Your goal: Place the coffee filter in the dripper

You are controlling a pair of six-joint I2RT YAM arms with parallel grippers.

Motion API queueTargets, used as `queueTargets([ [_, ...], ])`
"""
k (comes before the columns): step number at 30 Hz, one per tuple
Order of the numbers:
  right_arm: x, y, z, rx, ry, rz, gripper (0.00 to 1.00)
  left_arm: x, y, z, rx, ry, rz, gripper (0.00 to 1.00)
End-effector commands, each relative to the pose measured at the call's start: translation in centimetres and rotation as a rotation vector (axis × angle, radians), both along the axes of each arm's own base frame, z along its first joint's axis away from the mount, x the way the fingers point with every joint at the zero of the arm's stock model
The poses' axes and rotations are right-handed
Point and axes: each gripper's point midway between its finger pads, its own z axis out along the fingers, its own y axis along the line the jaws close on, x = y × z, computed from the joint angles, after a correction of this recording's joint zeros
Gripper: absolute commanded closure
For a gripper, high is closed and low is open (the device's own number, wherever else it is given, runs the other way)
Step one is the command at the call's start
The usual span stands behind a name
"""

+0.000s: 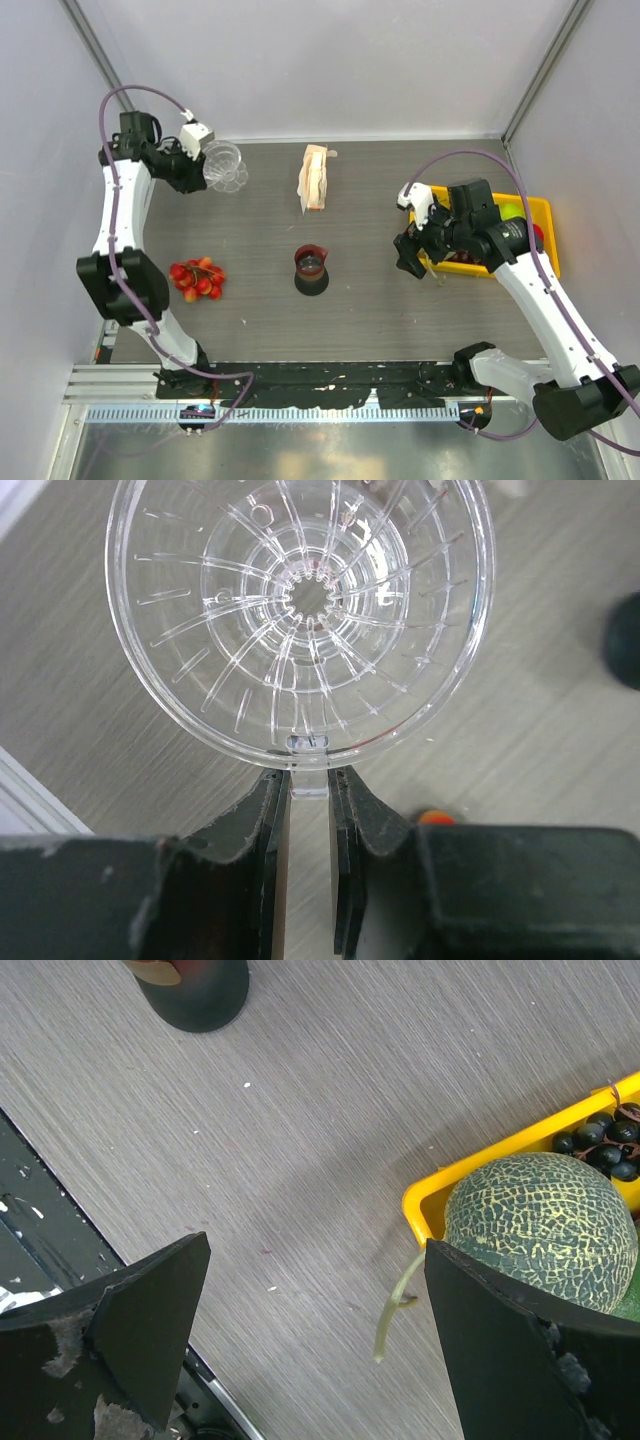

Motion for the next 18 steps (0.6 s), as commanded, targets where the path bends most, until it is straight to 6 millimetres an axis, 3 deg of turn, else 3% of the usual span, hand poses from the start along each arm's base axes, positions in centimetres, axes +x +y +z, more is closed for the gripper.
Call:
queueTargets([
  [1,-0.7,0.4,0.8,0.044,-0.02,0.021,0.05,-6.9,-5.2,5.3,-0.059,-0.028,-0.177,1.0],
  [4,-1.0,0.5,0.8,0.055,-0.022,0.024,0.04,-10.6,-8.2,6.5,-0.074,-0.032,-0.263,1.0],
  [9,-1.4,0.6,1.2,0.072,-0.035,0.032,0.05,-15.8,-13.0,6.5,-0.062,-0.019,-0.394,1.0],
  [13,-1.9,0.7,0.9,0.082,-0.034,0.04,0.05,-18.2,-15.4,5.1,-0.014,0.022,-0.456,1.0],
  [18,-2.5,0.5,0.5,0.094,-0.035,0.04,0.05,-18.8,-17.0,3.6,0.033,0.08,-0.463,1.0],
])
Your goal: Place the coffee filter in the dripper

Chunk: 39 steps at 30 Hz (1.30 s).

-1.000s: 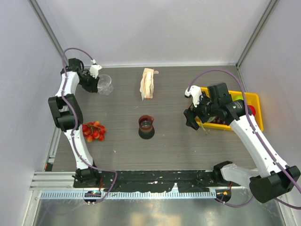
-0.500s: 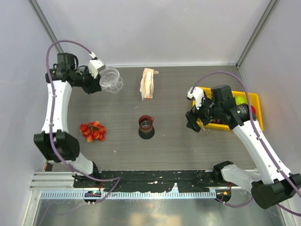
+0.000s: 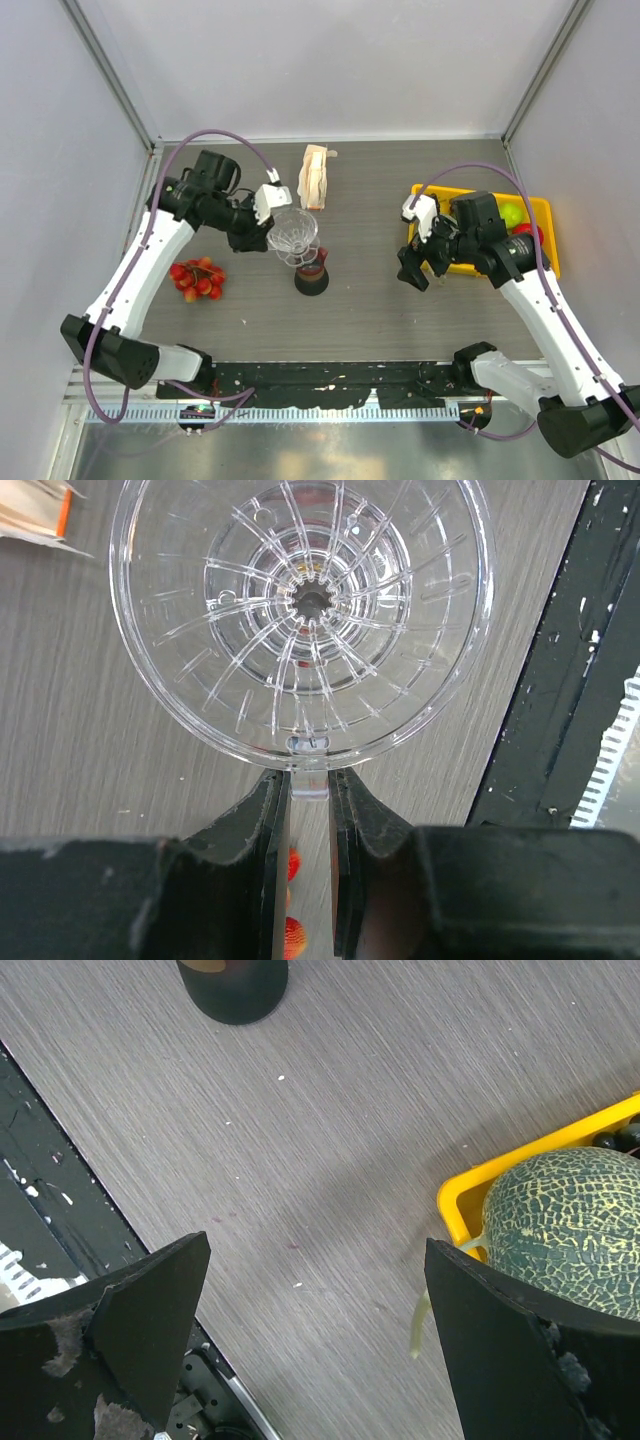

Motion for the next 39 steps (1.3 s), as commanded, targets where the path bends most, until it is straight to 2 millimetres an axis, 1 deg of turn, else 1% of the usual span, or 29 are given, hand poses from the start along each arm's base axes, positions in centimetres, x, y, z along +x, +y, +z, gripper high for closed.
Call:
queueTargets([
  [1,-0.3,0.3,0.9,0.045,-0.037,0.004,0.05,0.0,-1.1,-0.3,0.034,0.013,0.023,1.0],
  [3,-0.5,0.2,0.9,0.048,-0.04,0.001,0.05,-0.4,-1.8,-1.1,0.053,0.036,0.015,1.0],
  [6,-0.6,0.1,0.9,0.051,-0.043,0.0,0.05,-0.4,-2.6,-2.0,0.077,0.036,0.019,1.0],
  [9,-0.7,0.2,0.7,0.055,-0.036,0.006,0.05,0.5,-3.0,-2.4,0.093,0.012,0.051,1.0],
  [12,-0.7,0.2,0.8,0.061,-0.039,0.007,0.05,0.8,-3.5,-2.7,0.084,0.014,0.061,1.0],
  [17,-0.8,0.1,0.5,0.057,-0.03,0.006,0.04,0.7,-4.1,-3.3,0.089,0.016,0.046,1.0],
  [24,-0.8,0.1,0.5,0.057,-0.028,0.006,0.05,1.3,-4.3,-3.9,0.098,0.01,0.046,1.0],
  [29,-0.8,0.1,0.4,0.053,-0.029,0.005,0.05,1.0,-4.3,-4.3,0.104,0.024,0.031,1.0],
  [33,-0.8,0.1,0.3,0.051,-0.026,0.006,0.04,0.4,-4.5,-4.5,0.097,0.046,0.013,0.99],
  [39,-0.8,0.1,0.2,0.05,-0.023,0.006,0.05,0.0,-4.1,-4.5,0.106,0.042,0.007,0.99],
])
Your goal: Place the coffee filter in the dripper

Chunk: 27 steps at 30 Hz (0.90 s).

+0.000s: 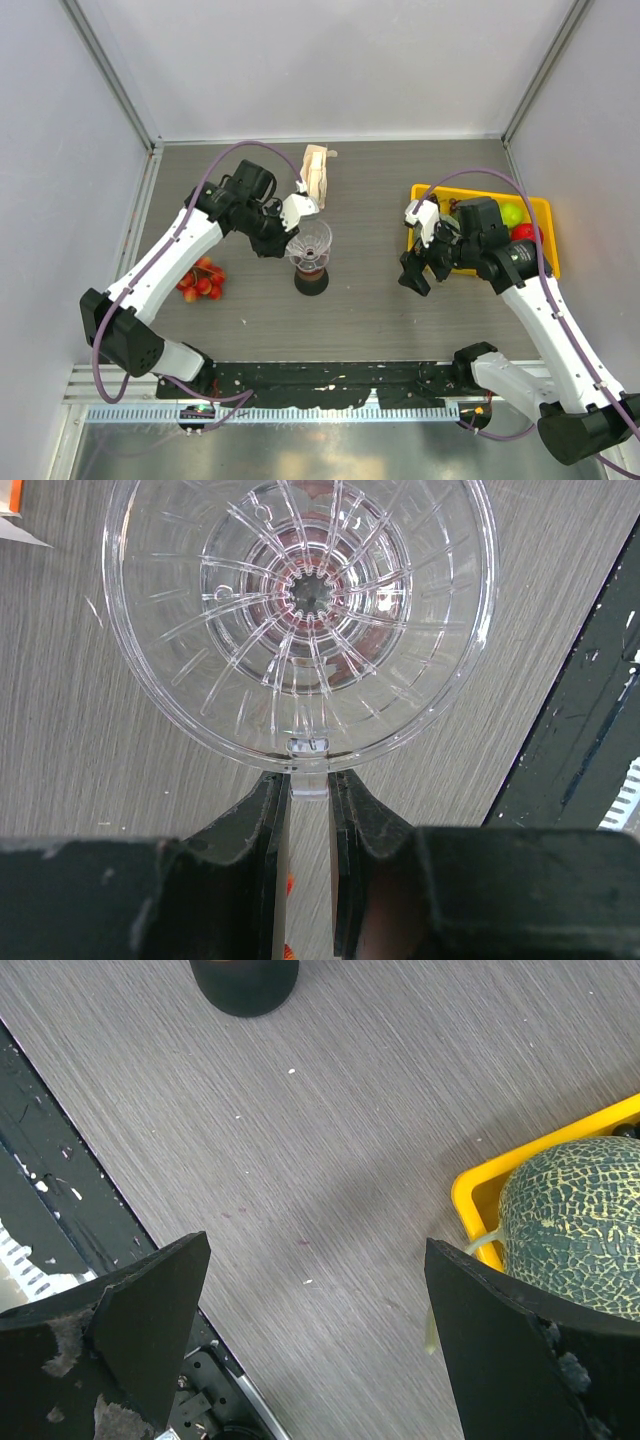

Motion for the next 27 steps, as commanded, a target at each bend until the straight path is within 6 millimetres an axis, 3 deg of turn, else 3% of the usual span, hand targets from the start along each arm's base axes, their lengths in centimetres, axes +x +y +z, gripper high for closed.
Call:
queueTargets([
  [1,0.3,0.3,0.8,0.028,-0.03,0.003,0.05,-0.5,-0.3,0.6,-0.026,-0.013,-0.022,0.99],
  [9,0.3,0.3,0.7,0.028,-0.03,0.003,0.04,-1.1,-0.1,1.4,-0.033,-0.022,-0.028,0.99],
  [27,0.2,0.3,0.6,0.031,-0.031,0.004,0.04,-1.7,-0.2,1.3,-0.028,0.004,-0.036,0.95],
])
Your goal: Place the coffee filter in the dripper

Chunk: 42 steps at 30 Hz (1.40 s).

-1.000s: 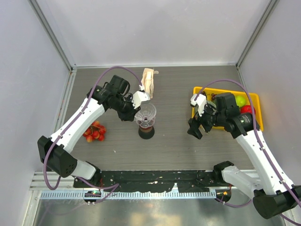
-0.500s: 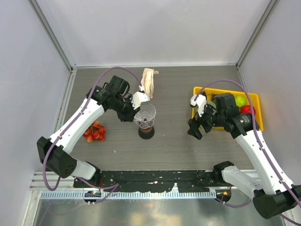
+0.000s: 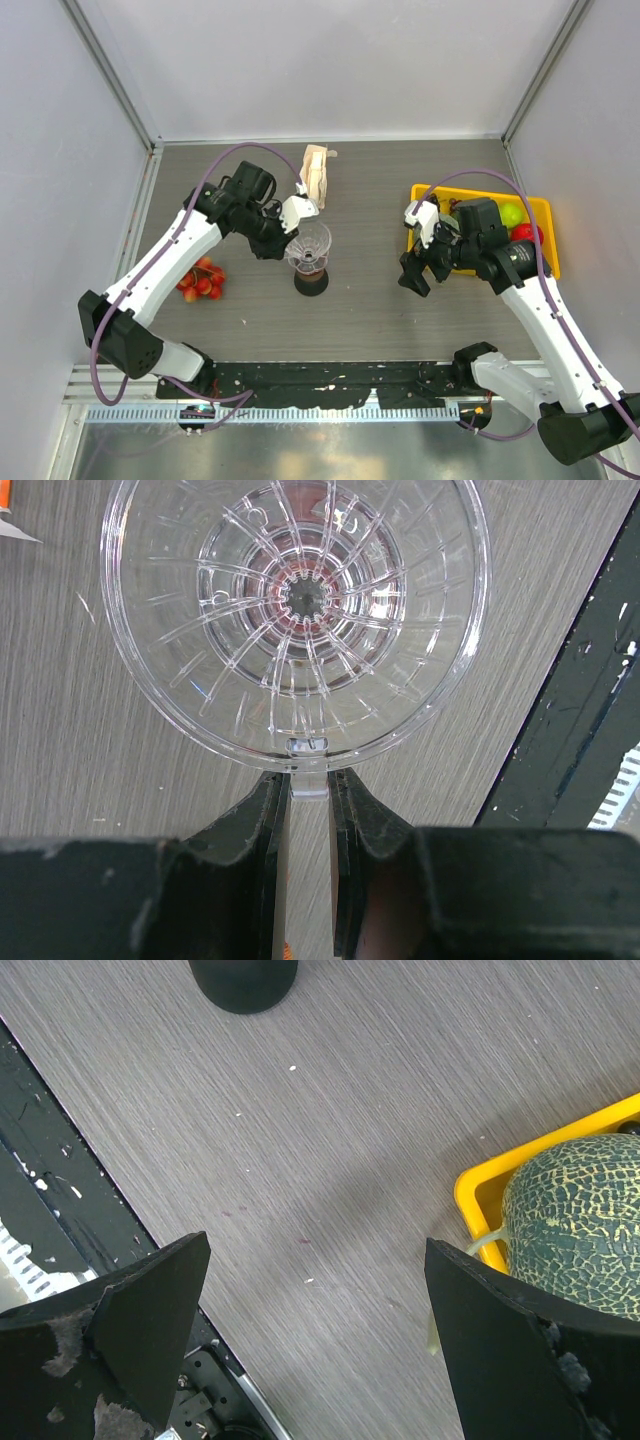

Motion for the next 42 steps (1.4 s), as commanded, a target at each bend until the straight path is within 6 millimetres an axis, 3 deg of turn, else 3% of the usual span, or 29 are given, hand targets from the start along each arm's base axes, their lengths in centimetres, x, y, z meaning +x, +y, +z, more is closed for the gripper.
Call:
queueTargets([
  [1,0.2,0.32,0.88,0.032,-0.036,0.004,0.05,-1.09,-0.39,1.16,-0.035,0.0,-0.028,0.95],
  [17,0.09,0.3,0.77,0.034,-0.032,0.003,0.05,-1.78,-0.38,1.7,-0.042,-0.003,-0.035,0.94],
  [26,0.1,0.31,0.84,0.036,-0.035,0.005,0.05,-1.99,-0.36,1.0,-0.031,0.016,-0.036,0.85],
  [32,0.14,0.33,0.74,0.035,-0.029,0.005,0.05,-1.98,-0.51,1.01,-0.037,0.016,-0.035,0.7],
  [42,0.19,0.3,0.77,0.037,-0.031,0.002,0.05,-2.07,-0.94,1.19,-0.052,0.019,-0.04,0.68],
])
